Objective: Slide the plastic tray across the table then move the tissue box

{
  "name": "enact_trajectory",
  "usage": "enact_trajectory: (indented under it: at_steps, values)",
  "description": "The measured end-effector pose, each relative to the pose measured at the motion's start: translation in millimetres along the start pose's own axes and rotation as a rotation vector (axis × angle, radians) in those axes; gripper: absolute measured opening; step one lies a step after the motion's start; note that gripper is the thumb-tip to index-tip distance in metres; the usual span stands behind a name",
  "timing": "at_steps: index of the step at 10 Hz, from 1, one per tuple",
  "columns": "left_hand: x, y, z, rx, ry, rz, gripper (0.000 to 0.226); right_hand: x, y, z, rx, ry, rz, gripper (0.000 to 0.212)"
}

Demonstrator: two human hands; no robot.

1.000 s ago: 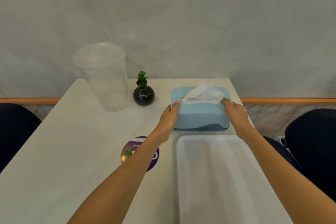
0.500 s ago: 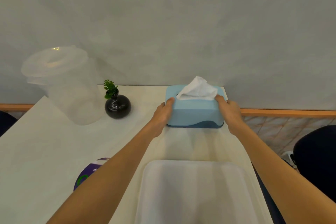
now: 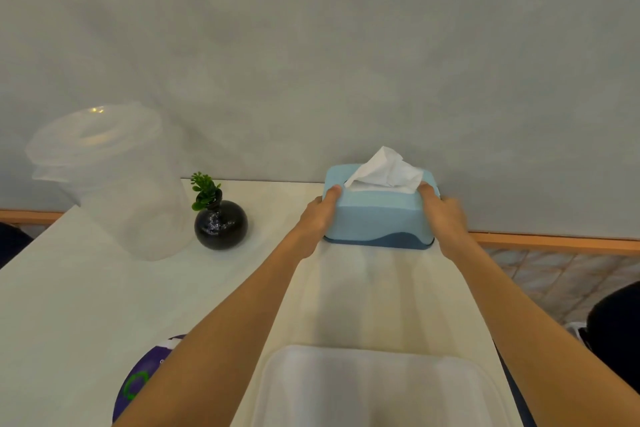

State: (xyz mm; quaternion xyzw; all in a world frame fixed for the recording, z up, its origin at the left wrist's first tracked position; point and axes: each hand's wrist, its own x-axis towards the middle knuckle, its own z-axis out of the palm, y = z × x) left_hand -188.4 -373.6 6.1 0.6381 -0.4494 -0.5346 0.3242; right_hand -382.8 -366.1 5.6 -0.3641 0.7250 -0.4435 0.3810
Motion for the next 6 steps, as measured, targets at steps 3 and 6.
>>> enact_trajectory:
  at_steps: [3, 6]
  values:
    - [-12, -2, 2, -0.025, 0.000, 0.025, 0.060, 0, -1, -7, -0.046, -0.039, -0.030, 0.056]
    - [-61, 5, -21, 0.151, 0.135, 0.121, 0.062, -44, -24, -24, -0.194, 0.094, -0.244, 0.050]
